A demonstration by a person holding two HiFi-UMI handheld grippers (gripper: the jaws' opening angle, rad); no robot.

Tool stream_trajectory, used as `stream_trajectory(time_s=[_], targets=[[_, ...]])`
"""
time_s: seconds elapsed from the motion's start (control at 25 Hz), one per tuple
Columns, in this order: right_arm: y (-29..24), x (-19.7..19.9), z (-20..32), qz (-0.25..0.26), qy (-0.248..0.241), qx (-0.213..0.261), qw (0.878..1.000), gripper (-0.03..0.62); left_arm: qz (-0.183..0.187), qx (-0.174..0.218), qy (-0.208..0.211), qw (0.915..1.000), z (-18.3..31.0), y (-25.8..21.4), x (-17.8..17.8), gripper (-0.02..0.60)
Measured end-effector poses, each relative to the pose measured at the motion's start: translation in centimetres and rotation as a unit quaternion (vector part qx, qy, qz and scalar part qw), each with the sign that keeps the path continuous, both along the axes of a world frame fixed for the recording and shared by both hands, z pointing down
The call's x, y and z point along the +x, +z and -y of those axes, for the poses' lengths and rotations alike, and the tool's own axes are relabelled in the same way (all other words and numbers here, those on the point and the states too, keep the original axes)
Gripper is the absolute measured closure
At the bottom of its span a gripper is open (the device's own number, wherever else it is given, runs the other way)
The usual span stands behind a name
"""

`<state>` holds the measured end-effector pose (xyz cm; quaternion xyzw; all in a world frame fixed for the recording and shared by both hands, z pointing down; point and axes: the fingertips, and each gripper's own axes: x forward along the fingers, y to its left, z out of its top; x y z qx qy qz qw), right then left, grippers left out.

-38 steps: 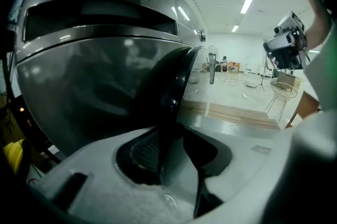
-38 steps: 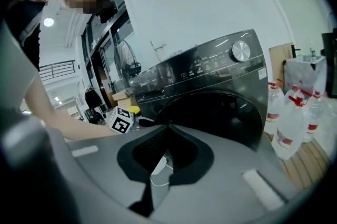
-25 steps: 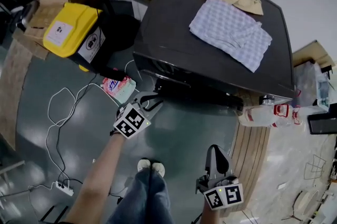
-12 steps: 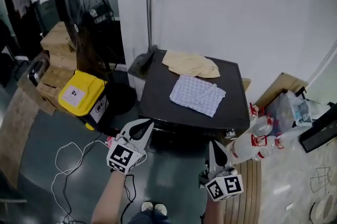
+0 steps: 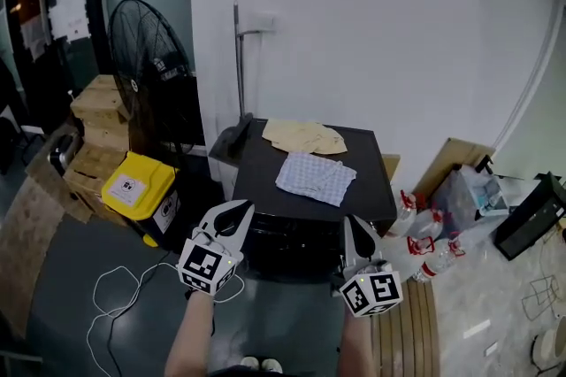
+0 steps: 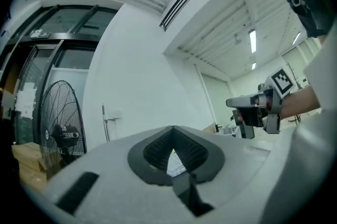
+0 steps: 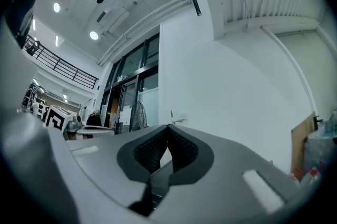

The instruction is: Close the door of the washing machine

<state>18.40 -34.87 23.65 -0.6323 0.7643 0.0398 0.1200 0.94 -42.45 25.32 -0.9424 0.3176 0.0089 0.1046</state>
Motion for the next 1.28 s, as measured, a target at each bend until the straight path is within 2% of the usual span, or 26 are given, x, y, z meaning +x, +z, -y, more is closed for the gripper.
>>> stream_trajectory(time_s=[0.16,0.68,1.28], targets=[[-0.1,0.0,-0.8,0.001,0.003,0.002,1.000,0.586,-0.014,0.002,-0.006,0.9999,-0.9,-0.7,0.1,0.583],[0.8,0.3,-1.4,-0.017,-0.002,-0.018,1.000,0.586,-0.008,0.014,-0.023,0.9996,-1.3,-1.5,0.7,0.583],[1.2,-0.2,-1.7,-0.012,-0.017,-0.024,0.999,0.586,-0.008,0.015,-0.038,0.9991,-2.1,-1.6,0.0,0.583]])
